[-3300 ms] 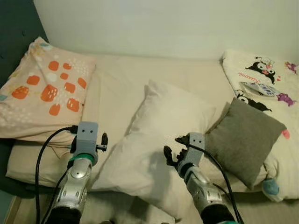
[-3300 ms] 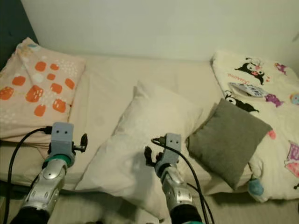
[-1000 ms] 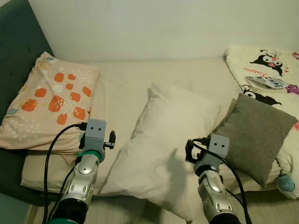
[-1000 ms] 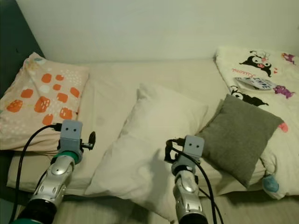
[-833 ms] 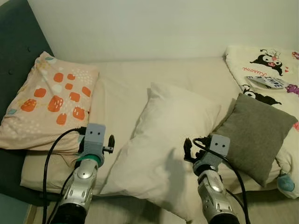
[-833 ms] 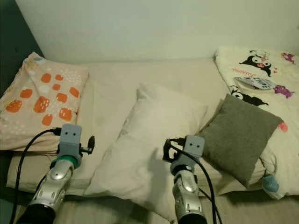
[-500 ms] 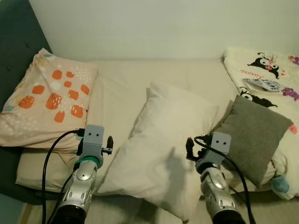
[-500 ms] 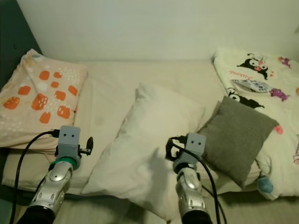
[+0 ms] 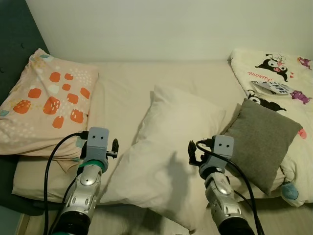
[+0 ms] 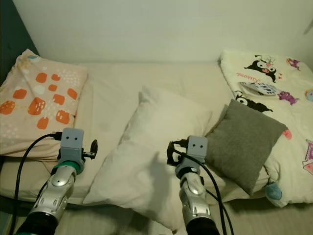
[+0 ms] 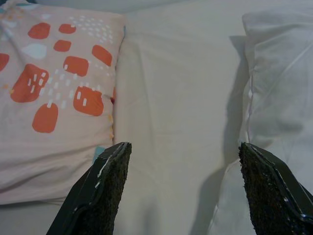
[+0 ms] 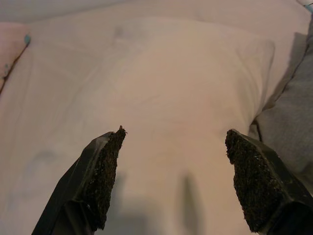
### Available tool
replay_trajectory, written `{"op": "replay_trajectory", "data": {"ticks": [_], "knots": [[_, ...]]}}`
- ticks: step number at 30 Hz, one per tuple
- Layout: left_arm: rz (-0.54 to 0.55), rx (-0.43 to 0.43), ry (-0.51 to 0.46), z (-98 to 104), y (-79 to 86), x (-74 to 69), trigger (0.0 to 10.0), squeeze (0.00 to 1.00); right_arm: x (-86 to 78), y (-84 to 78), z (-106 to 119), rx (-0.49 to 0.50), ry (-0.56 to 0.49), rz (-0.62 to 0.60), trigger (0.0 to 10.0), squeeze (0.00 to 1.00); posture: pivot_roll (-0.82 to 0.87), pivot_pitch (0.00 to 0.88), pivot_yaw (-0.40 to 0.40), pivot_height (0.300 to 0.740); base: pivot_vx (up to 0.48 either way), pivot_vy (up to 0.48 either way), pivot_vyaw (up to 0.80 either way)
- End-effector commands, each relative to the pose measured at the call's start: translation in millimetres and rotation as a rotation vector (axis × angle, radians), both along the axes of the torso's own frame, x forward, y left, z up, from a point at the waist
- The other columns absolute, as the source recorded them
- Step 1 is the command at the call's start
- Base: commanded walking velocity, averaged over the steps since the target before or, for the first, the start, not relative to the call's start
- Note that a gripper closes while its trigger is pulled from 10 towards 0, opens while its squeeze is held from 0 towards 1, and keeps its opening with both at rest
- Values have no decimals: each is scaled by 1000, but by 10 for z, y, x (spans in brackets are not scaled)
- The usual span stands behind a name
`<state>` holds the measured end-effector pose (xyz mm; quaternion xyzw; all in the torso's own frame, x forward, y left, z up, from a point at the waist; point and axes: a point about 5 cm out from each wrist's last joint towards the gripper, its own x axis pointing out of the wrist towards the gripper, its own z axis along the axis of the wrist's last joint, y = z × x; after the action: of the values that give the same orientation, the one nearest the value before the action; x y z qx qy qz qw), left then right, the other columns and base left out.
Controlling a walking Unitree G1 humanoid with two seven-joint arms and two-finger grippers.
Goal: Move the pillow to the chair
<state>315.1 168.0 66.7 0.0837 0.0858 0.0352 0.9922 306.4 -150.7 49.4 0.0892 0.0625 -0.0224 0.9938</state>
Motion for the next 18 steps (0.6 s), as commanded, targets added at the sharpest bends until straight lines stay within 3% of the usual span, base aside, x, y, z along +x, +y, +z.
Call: {"op": "replay_trajectory", "data": {"ticks": [1, 18], "knots": [[-8, 0, 11, -21, -6, -18, 10000, 0, -42, -3, -37, 8, 4, -4, 10000, 0, -15, 33, 74, 740, 0, 0, 0], [-6, -13, 15, -37, -40, -16, 10000, 0, -9, -28, -36, 7, 34, -3, 10000, 0, -21, 18, 42, 740, 0, 0, 0]]}}
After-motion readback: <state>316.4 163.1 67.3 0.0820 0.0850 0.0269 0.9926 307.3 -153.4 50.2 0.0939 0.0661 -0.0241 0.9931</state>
